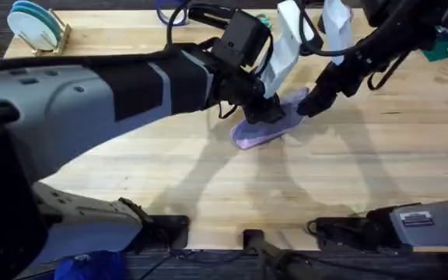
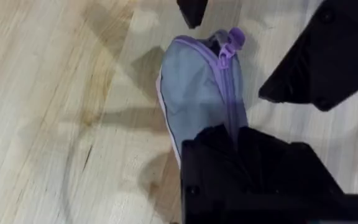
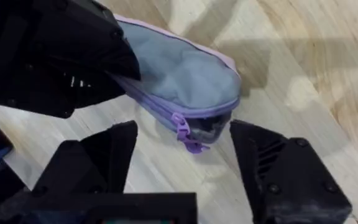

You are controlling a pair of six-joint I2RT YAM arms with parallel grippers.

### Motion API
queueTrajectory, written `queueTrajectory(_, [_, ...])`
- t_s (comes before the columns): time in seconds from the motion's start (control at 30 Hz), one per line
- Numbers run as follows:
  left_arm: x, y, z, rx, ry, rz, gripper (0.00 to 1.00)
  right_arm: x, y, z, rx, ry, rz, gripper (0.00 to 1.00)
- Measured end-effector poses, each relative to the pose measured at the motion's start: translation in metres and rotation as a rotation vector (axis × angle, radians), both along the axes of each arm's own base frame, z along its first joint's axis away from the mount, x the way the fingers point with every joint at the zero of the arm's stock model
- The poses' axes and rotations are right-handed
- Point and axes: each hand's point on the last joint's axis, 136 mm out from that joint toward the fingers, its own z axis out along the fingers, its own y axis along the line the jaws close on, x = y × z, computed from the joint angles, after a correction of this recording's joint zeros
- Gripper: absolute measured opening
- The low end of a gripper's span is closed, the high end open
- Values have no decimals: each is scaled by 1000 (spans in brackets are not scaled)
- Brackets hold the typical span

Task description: Unzip the bag, pick up the pens from the table one at a time and place them inside, then zip the bag closed.

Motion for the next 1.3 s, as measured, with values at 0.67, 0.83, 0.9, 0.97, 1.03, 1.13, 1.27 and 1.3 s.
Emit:
queueTrajectory(0.67, [0, 0, 0, 0, -1, 0, 41, -4, 4, -2, 14, 14, 8, 60])
queueTrajectory(0.83, [0, 0, 0, 0, -1, 0, 41, -4, 4, -1, 17, 14, 9, 36])
queueTrajectory(0.9, [0, 0, 0, 0, -1, 0, 41, -4, 4, -1, 17, 14, 9, 36])
queueTrajectory(0.97, [0, 0, 0, 0, -1, 0, 41, -4, 4, -1, 17, 14, 10, 36])
queueTrajectory(1.03, [0, 0, 0, 0, -1, 0, 41, -4, 4, -1, 17, 13, 10, 35])
queueTrajectory(1.13, [0, 0, 0, 0, -1, 0, 41, -4, 4, 0, 17, 8, 15, 34])
queueTrajectory(1.27, [-1, 0, 0, -2, 1, -3, 41, -7, 2, 6, 6, -26, 32, 34])
queueTrajectory(1.3, [-1, -1, 0, -4, 3, -5, 41, -7, 1, 10, -6, -50, 43, 34])
